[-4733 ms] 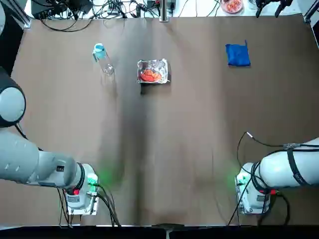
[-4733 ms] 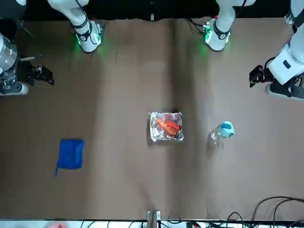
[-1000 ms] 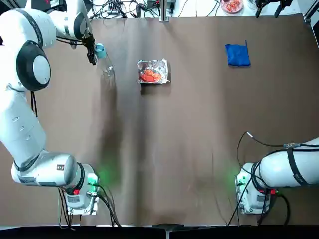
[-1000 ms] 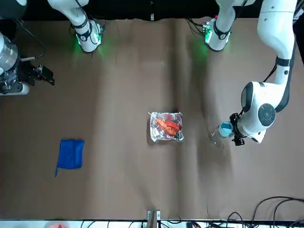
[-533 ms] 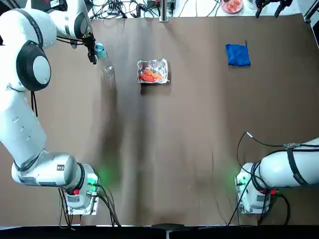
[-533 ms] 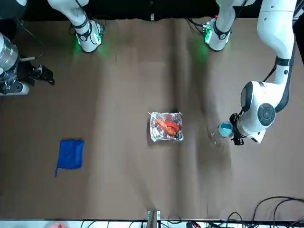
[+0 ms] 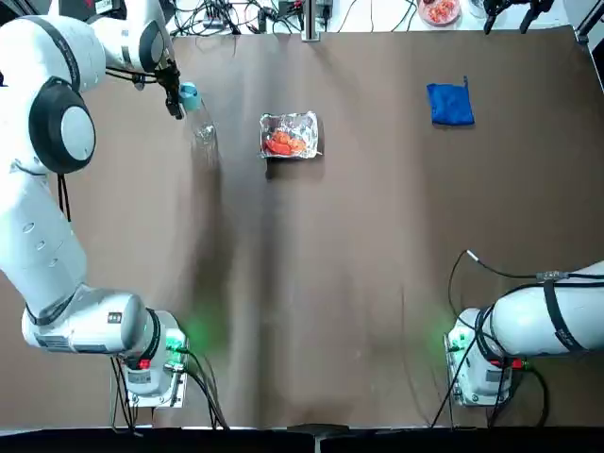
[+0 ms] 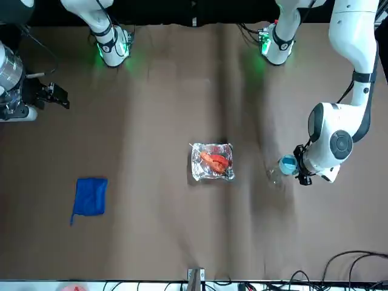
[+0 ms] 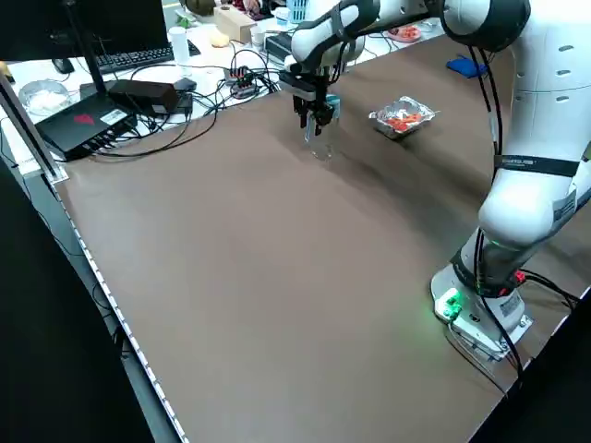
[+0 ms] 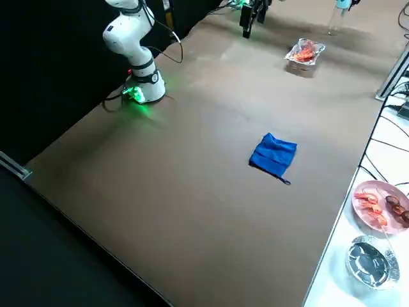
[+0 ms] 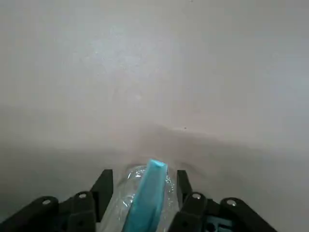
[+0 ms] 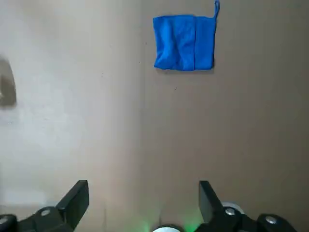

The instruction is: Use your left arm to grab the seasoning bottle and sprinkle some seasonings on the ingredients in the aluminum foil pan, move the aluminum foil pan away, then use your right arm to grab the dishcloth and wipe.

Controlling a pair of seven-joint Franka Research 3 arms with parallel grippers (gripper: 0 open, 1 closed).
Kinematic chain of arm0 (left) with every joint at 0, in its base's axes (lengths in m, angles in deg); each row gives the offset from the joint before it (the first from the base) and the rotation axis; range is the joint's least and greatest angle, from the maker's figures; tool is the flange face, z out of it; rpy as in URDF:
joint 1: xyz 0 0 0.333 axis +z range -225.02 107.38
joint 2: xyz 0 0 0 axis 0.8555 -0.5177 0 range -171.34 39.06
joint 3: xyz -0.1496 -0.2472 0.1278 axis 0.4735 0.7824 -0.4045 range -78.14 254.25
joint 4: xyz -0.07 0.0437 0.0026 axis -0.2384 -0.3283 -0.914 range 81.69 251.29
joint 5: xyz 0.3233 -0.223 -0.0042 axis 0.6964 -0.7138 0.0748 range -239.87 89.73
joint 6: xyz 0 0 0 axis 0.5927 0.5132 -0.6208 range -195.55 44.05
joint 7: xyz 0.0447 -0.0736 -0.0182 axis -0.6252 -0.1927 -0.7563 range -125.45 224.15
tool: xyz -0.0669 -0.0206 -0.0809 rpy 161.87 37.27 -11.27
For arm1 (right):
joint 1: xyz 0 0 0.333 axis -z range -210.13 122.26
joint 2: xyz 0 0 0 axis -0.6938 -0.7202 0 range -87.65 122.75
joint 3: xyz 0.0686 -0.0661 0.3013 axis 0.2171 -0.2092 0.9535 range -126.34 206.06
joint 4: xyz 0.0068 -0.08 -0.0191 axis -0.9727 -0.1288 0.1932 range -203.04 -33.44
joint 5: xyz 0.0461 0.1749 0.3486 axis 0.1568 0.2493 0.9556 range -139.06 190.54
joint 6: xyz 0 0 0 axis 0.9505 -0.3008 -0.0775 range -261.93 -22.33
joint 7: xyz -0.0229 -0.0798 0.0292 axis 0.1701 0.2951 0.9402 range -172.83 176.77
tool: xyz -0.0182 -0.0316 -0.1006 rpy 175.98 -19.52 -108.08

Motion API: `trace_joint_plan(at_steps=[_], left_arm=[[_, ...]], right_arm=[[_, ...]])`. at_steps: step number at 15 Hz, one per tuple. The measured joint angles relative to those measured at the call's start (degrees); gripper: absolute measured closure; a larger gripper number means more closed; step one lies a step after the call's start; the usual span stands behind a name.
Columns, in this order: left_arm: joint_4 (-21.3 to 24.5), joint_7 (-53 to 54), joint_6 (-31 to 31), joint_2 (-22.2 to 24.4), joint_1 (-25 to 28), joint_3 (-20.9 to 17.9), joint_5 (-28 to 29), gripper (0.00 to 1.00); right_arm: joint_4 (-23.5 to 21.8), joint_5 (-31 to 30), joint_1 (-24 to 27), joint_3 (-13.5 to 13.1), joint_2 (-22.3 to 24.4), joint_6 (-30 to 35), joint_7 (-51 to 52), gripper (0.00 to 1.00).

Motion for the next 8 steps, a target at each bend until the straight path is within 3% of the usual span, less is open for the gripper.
trace_joint_plan(at_steps=[8], left_arm=[[0.0, -0.2, 1.2, 0.0, -0.1, 0.0, 3.6, 0.38]], right_arm=[[0.0, 0.0, 0.0, 0.0, 0.0, 0.0, 0.0, 0.0]])
